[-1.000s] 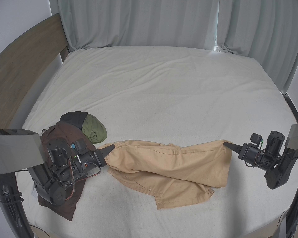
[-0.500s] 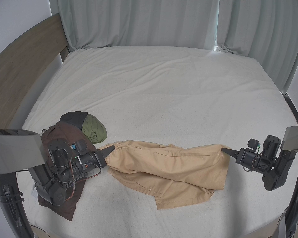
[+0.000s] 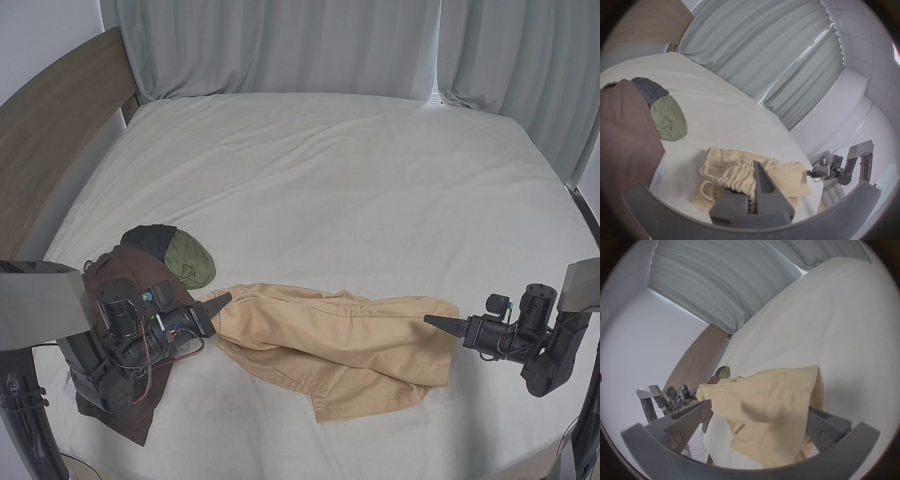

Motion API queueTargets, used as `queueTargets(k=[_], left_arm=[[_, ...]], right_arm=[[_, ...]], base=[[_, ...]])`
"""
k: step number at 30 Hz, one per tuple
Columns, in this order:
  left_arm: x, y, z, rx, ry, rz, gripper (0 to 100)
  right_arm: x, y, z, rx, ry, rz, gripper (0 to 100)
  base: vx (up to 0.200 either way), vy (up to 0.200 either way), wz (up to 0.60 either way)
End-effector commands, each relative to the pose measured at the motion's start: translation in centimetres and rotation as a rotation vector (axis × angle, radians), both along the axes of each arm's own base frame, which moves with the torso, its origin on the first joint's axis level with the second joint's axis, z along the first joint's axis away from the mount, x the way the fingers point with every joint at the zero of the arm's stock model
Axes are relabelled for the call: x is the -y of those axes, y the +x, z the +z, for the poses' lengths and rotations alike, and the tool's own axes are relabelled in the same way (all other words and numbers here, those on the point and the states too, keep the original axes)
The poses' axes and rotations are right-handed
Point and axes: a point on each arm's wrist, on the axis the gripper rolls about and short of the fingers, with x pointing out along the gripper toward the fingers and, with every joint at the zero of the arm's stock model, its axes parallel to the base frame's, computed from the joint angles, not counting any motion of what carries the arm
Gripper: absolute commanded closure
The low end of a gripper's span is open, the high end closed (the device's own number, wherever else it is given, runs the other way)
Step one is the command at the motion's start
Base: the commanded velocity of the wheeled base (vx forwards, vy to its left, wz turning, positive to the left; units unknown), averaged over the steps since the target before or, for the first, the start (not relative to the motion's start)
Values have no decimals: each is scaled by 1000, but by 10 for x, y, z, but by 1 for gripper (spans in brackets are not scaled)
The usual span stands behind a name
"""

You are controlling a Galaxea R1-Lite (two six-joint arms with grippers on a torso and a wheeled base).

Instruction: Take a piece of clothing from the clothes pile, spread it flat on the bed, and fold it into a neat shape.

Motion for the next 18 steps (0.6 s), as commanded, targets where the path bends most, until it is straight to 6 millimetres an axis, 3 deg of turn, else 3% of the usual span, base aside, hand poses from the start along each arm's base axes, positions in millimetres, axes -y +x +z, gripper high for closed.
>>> queueTargets(k=[1,16,17,18], left_arm=[[0,0,0,0,-1,0,100],[0,0,1,3,-1,0,100],[0,0,1,3,-1,0,100],[0,0,1,1,-1,0,100]], right_arm=[[-4,-2,0,-2,0,16,0],[-5,5,4,31,2,16,0],[-5,5,4,31,2,16,100],[-5,5,4,31,2,16,100]], base=[[0,0,0],[0,0,0],[0,0,0],[0,0,0]])
